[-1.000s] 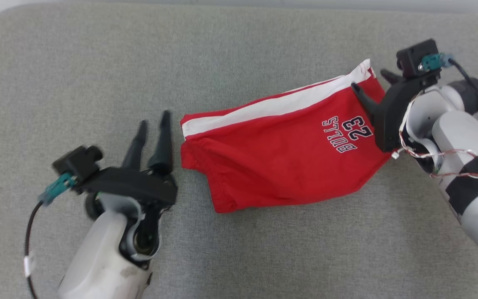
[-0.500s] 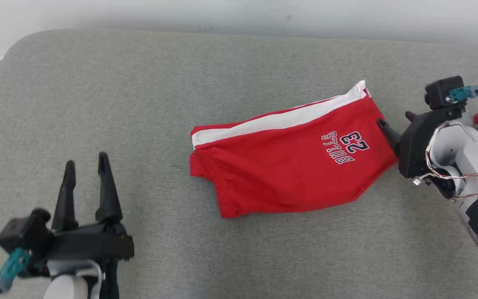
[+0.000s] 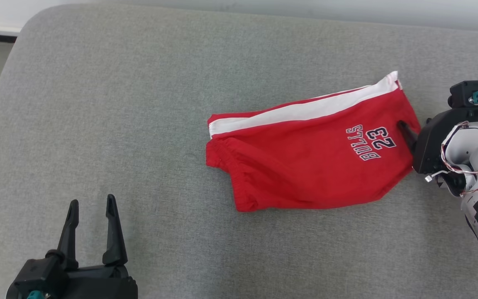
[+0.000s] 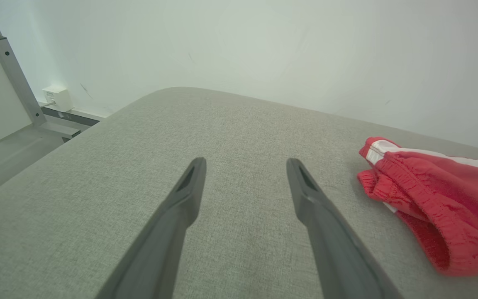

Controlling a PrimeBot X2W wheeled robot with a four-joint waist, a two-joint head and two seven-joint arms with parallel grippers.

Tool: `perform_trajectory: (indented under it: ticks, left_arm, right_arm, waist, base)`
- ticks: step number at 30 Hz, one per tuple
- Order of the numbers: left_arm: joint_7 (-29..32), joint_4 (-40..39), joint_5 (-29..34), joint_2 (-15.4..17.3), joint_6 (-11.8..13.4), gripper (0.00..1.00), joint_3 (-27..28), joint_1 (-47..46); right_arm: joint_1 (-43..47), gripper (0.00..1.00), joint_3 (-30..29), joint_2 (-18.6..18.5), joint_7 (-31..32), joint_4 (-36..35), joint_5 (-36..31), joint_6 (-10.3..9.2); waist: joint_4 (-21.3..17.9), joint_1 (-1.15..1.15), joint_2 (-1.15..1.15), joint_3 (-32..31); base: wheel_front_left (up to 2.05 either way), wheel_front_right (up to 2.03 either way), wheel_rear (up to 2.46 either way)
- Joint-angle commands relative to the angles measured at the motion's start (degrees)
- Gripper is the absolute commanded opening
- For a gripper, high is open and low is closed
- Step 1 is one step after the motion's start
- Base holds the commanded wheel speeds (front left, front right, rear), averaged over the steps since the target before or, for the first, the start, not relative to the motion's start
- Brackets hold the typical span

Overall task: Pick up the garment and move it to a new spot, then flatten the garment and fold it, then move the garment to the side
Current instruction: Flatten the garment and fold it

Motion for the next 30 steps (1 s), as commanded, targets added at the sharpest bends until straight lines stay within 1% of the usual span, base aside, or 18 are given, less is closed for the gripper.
perform_trajectory:
  ticks: [1,4,5,6,7,8,10,14,16,22,28,30]
  left_arm:
    - [-0.1,-0.3,0.8,0.0,-0.2,1.00,0.3,0.5]
    - [-0.1,-0.8,1.6,0.0,0.1,1.00,0.3,1.1]
    - [-0.1,-0.9,1.9,0.0,0.1,1.00,0.3,1.2]
    - [-0.1,-1.0,2.3,0.0,0.1,1.00,0.1,1.5]
    - [-0.1,-1.1,2.6,0.0,0.4,1.00,-0.1,1.6]
    - [-0.1,-1.2,2.6,0.0,0.6,1.00,-0.2,1.7]
    - [-0.1,-1.4,2.7,0.0,1.0,1.00,-0.4,2.1]
    - [-0.1,-0.7,2.9,0.0,0.4,1.00,-0.5,2.4]
    - [-0.1,-0.5,2.8,0.0,0.1,1.00,-0.5,2.4]
    - [-0.1,0.7,3.1,0.0,-0.2,1.00,-0.6,2.8]
    - [-0.1,1.5,3.4,0.0,-0.2,1.00,-0.5,4.2]
    - [-0.1,1.6,3.4,0.0,-0.1,1.00,-0.6,4.4]
  right_arm:
    - [-0.2,1.00,-0.2,0.7,0.4,0.8,-0.2,-0.18]
    - [0.8,1.00,0.4,2.0,2.8,2.3,0.2,-0.14]
    - [1.2,0.83,0.6,2.5,3.4,2.5,0.4,-0.06]
    - [1.6,0.36,0.8,2.9,3.8,2.5,0.5,-0.03]
    - [2.1,0.06,1.1,3.2,4.1,2.4,0.4,-0.02]
    - [2.4,0.00,1.3,3.4,4.1,2.2,0.6,0.00]
    - [3.0,0.00,1.4,2.9,3.5,2.1,0.2,-0.03]
    - [2.9,0.00,0.7,1.6,0.8,2.6,-0.5,-0.18]
    - [2.8,0.00,-0.7,1.4,-1.0,2.5,0.3,-0.18]
    - [4.2,0.00,-3.1,0.0,-6.1,2.5,-0.1,-0.18]
    - [6.8,0.00,-4.5,-2.7,-9.3,3.4,-2.2,-0.18]
    - [7.2,0.00,-4.8,-2.8,-9.7,3.7,-2.4,-0.18]
  waist:
    - [0.9,0.00,0.00,0.9]
    - [1.1,0.00,0.00,1.2]
    - [1.1,0.00,0.00,1.2]
    - [1.1,0.00,0.00,1.1]
    - [1.0,0.00,0.00,1.0]
    - [0.9,0.00,0.00,0.9]
    - [0.6,0.00,0.00,0.4]
    - [-0.2,0.00,0.00,-0.8]
    - [-0.6,0.00,0.00,-1.6]
    - [-2.2,0.00,0.00,-4.4]
    - [-4.0,0.00,0.00,-7.4]
    - [-4.2,0.00,0.00,-7.8]
  base:
    - [0.00,0.00,0.00]
    - [0.00,0.00,0.00]
    - [0.00,0.00,0.00]
    - [0.00,0.00,0.00]
    - [0.00,0.00,0.00]
    - [0.00,0.00,0.00]
    - [0.00,0.00,0.00]
    - [0.00,0.00,0.00]
    - [0.00,0.00,0.00]
    - [0.00,0.00,0.00]
    - [0.00,0.00,0.00]
    - [0.00,0.00,0.00]
